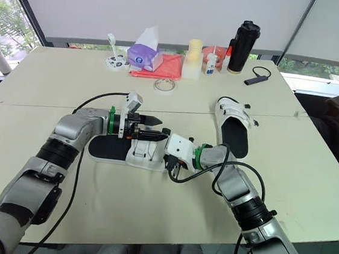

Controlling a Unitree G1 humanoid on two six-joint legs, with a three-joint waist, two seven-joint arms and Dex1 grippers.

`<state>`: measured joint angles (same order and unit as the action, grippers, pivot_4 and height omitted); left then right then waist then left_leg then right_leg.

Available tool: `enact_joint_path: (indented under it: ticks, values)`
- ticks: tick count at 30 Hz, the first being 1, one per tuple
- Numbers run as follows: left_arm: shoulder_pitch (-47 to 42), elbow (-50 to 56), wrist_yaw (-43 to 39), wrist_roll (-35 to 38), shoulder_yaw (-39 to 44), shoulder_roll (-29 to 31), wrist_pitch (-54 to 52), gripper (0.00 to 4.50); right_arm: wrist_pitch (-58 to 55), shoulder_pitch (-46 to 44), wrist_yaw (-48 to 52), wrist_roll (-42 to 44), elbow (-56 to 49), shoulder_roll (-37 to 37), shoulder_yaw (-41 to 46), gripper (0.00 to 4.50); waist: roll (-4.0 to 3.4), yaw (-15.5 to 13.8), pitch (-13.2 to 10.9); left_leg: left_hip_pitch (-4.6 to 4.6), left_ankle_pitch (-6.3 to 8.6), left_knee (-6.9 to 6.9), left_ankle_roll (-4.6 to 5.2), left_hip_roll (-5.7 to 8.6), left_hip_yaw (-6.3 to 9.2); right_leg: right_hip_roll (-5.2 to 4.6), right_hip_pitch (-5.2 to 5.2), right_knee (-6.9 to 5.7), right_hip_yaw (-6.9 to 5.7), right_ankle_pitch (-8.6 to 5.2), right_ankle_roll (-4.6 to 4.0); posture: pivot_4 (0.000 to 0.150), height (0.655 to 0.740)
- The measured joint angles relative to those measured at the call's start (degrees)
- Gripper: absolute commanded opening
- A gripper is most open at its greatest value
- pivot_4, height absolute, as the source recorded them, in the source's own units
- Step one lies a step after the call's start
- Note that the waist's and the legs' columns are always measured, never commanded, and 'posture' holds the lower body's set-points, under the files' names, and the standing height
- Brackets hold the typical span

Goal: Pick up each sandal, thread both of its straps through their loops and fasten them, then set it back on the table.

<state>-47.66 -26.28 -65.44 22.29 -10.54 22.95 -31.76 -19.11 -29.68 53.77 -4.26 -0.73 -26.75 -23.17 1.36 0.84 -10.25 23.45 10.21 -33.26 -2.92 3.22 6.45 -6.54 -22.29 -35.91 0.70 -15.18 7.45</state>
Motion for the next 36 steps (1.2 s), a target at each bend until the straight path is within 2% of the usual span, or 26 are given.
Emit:
enact_joint_path:
  ticks: [14,27,36]
  values:
    - [-1.7,-1.9,-3.3,-4.6,0.2,0.8,2.6,4.44,-0.3,-0.1,0.0,0.0,-0.2,-0.2,-0.2,0.00,0.00,0.0,0.0,0.01,0.00,0.00,0.01,0.01,0.01,0.00,-0.01,-0.02,-0.01,0.08,0.19,0.150,0.7400]
    - [-3.2,0.1,-7.6,-1.7,2.9,4.9,-5.1,4.44,-0.3,-0.4,0.0,0.0,0.0,-0.1,-0.3,0.00,0.02,0.1,0.0,0.01,0.00,0.00,0.01,0.01,0.05,0.01,-0.01,-0.06,-0.04,0.07,0.23,0.150,0.7400]
    - [-8.7,-6.0,-12.7,-6.0,-1.5,2.9,1.5,4.44,-0.1,-0.5,-0.1,0.0,0.0,0.0,-0.6,0.00,0.02,0.3,0.0,0.01,-0.01,0.00,0.01,0.01,0.03,0.02,-0.04,-0.10,-0.04,0.07,0.26,0.150,0.7400]
